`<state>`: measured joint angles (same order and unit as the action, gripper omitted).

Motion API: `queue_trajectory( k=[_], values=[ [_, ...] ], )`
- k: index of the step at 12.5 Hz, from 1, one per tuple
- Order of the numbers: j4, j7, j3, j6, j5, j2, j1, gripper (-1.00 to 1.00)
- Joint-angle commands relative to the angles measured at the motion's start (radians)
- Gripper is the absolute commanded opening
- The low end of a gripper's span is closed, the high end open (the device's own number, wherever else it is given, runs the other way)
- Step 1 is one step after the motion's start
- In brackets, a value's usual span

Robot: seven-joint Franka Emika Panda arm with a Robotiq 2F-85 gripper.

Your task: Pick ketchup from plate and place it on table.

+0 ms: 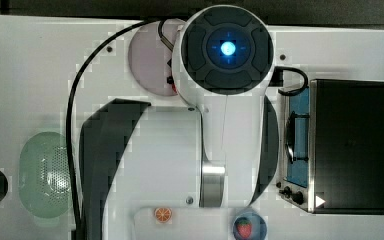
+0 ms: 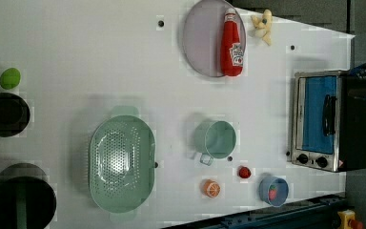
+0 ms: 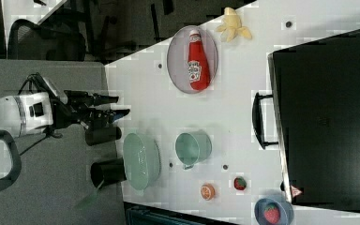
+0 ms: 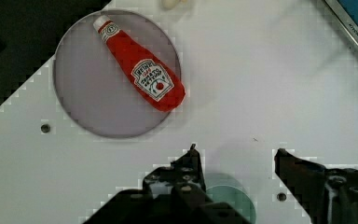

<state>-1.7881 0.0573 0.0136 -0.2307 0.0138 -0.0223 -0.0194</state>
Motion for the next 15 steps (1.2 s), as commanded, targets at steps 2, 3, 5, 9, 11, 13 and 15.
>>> queue_trajectory(
  k=[2,3,5,9,11,13,15],
  values=[
    [-0.120,-0.029,0.059,0.133,0.000,-0.178,-0.084,0.79],
    [-0.120,-0.029,0.057,0.133,0.000,-0.175,-0.084,0.99],
    [-0.119,-0.029,0.054,0.132,0.000,-0.175,-0.084,1.00],
    [-0.118,-0.017,0.063,0.079,0.000,-0.130,-0.082,1.00],
    [-0.117,-0.012,0.073,0.062,0.000,-0.080,-0.082,1.00],
    [-0.115,0.022,0.085,0.032,0.000,-0.024,-0.079,1.00],
    [-0.109,0.078,0.091,-0.041,0.000,0.035,-0.073,1.00]
  ],
)
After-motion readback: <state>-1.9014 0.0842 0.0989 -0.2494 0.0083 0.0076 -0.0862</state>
